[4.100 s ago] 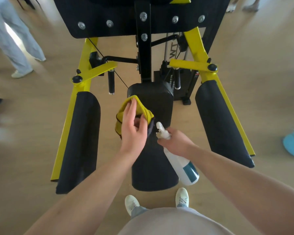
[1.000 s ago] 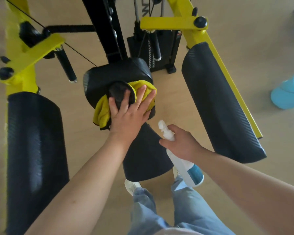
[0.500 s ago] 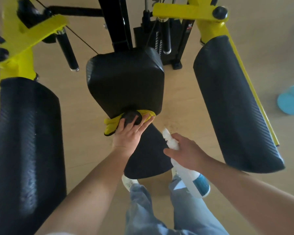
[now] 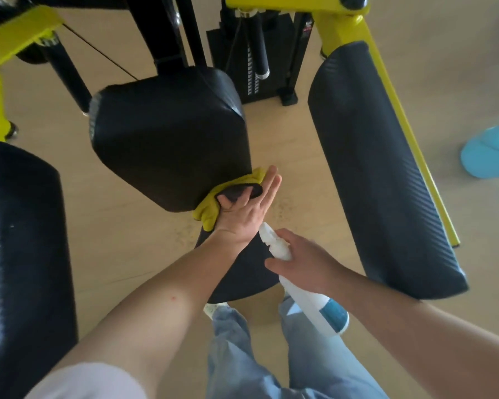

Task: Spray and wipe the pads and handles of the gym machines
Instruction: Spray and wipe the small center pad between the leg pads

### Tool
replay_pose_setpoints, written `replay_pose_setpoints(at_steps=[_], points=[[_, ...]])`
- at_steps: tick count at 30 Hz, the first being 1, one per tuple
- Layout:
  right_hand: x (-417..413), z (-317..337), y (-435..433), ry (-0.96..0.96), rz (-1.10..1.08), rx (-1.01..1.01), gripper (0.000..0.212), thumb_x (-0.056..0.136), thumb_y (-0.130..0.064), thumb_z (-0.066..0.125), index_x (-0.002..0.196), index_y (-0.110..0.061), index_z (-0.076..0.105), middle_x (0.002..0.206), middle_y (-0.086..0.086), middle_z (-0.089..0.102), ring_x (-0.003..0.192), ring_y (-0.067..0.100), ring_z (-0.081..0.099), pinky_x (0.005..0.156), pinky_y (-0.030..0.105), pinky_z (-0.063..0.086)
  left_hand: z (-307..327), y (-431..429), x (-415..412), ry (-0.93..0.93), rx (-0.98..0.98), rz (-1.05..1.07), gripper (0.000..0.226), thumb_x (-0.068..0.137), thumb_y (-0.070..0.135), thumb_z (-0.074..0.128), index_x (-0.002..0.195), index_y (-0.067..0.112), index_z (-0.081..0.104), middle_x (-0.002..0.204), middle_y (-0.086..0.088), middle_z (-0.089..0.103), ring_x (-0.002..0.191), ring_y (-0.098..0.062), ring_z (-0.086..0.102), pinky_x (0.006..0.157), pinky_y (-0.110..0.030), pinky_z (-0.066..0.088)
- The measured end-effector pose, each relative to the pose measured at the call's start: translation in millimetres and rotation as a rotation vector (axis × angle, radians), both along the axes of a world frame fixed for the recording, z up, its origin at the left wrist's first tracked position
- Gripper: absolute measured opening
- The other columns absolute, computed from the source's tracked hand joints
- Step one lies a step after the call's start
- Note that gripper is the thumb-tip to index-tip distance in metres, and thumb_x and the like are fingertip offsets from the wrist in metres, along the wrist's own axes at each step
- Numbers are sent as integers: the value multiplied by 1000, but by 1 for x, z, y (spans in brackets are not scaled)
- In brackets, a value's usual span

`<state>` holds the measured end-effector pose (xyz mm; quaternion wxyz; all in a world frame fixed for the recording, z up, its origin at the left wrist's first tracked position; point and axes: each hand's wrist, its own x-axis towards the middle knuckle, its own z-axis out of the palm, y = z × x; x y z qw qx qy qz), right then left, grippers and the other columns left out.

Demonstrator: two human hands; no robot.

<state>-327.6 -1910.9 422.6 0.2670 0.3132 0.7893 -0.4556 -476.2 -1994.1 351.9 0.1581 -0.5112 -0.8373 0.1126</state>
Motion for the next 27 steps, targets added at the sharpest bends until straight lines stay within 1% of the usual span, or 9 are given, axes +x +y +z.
replay_pose_setpoints(at_steps=[2, 4, 7, 9, 12, 17, 21, 24, 27], points=[[0, 2, 1, -8, 5, 25, 48, 94, -47, 66, 138, -36, 49, 105, -13, 62, 84, 5, 59, 66, 20, 41, -6, -15, -4, 11, -54, -92, 67, 92, 20, 31, 158, 34, 31, 162, 20, 34, 126, -19, 36, 86, -44, 35], [0, 6, 1, -11, 11, 37, 50, 95, -49, 66, 140, -37, 47, 111, -12, 61, 87, 8, 60, 70, 22, 43, -2, -32, -13, -48, 31, -137, 66, 92, 14, 33, 155, 32, 42, 134, 22, 61, 128, -11, 39, 95, -43, 32], [0, 10, -1, 4, 16, 37, 49, 95, -47, 66, 140, -38, 48, 109, -13, 61, 89, 9, 61, 73, 25, 45, 1, -63, -25, -100, 49, -153, 71, 90, 4, 34, 156, 30, 39, 103, 15, 69, 119, -13, 58, 121, -36, 15], [-2, 11, -3, 5, 37, 48, 49, 95, -47, 66, 140, -39, 48, 109, -15, 61, 91, 11, 62, 76, 26, 45, 9, -80, -28, -76, 37, -119, 69, 99, 4, 32, 162, 32, 23, 120, 13, 68, 125, -16, 58, 126, -38, -3], [-9, 15, -12, 21, 44, 40, 50, 95, -47, 67, 141, -38, 49, 111, -15, 60, 99, 13, 62, 83, 28, 44, 34, -94, -32, -19, 161, -27, 68, 103, 15, 41, 163, 30, 12, 143, 7, 60, 139, -27, 37, 123, -53, -8], [-21, 17, -28, 46, 94, 20, 52, 95, -44, 68, 143, -34, 49, 112, -9, 62, 97, 14, 62, 81, 30, 44, 91, -92, -56, 80, 450, 47, 72, 100, 41, 59, 161, 27, 23, 163, 0, 10, 144, -43, 11, 118, -70, -5], [-22, 16, -42, 44, 140, 5, 56, 95, -46, 68, 145, -36, 47, 111, -11, 62, 90, 8, 61, 71, 21, 43, 84, -88, -56, -48, 570, 120, 67, 100, 50, 55, 155, 22, 27, 156, -8, 18, 132, -55, 35, 106, -78, 29], [-20, 8, -43, 15, 143, -4, 55, 94, -47, 68, 143, -35, 47, 109, -11, 63, 87, 6, 60, 68, 17, 41, 60, -79, -42, -149, 667, 266, 67, 101, 49, 47, 149, 11, 18, 147, -20, 25, 122, -49, 43, 91, -65, 50], [-16, 3, -39, -28, 127, 10, 54, 93, -48, 68, 142, -37, 48, 113, -8, 64, 91, 9, 61, 70, 23, 43, 34, -84, -24, -317, 776, 433, 87, 91, 38, 70, 148, 7, 13, 148, -22, 23, 124, -55, 43, 87, -63, 54]])
